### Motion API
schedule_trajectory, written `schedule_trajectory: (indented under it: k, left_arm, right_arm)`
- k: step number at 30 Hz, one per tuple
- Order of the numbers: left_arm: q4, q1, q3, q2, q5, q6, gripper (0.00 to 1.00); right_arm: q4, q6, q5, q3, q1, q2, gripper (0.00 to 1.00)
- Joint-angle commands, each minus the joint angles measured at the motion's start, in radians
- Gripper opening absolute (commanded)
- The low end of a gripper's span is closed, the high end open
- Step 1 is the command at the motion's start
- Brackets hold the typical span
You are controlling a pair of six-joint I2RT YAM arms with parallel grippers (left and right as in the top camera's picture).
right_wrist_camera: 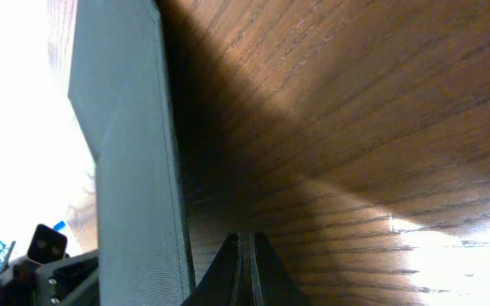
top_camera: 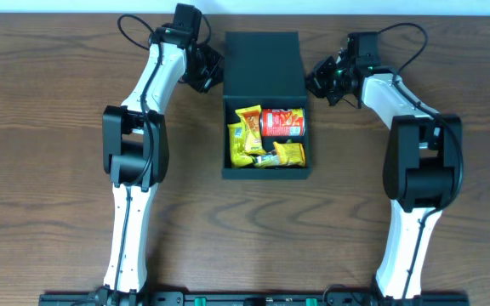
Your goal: Pack container
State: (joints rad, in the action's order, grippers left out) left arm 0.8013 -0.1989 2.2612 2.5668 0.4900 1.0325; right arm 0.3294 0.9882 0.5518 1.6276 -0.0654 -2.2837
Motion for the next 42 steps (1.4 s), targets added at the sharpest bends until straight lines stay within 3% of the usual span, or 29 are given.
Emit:
schedule_trajectory:
  k: [1,10,21,25,35,42]
  left_arm:
    - [-0.044,-0.043,-0.003,0.013,0.162,0.048,0.06]
    - [-0.096,-0.042,-0.003,0.013,0.289,0.05,0.06]
    - [-0.352,-0.042,-0.003,0.01,0.481,0.128,0.06]
    - [-0.354,-0.039,-0.003,0.01,0.538,0.127,0.06]
    - [-0.372,0.005,-0.003,0.01,0.793,0.081,0.06]
    - [-0.381,0.028,-0.003,0.003,0.847,0.062,0.06]
  right_arm:
    - [-0.025,0.029,0.13,0.008,-0.027,-0.002,0.05]
    - [-0.179,0.125,0.271,0.008,0.034,-0.002,0.02]
    - [-0.266,0.153,0.408,0.008,0.053,-0.002,0.01]
    - [-0.346,0.205,0.536,0.008,0.063,-0.002,0.01]
    - [-0.349,0.219,0.774,0.009,0.111,-0.002,0.02]
    - [-0.357,0.219,0.849,0.009,0.143,-0.002,0.01]
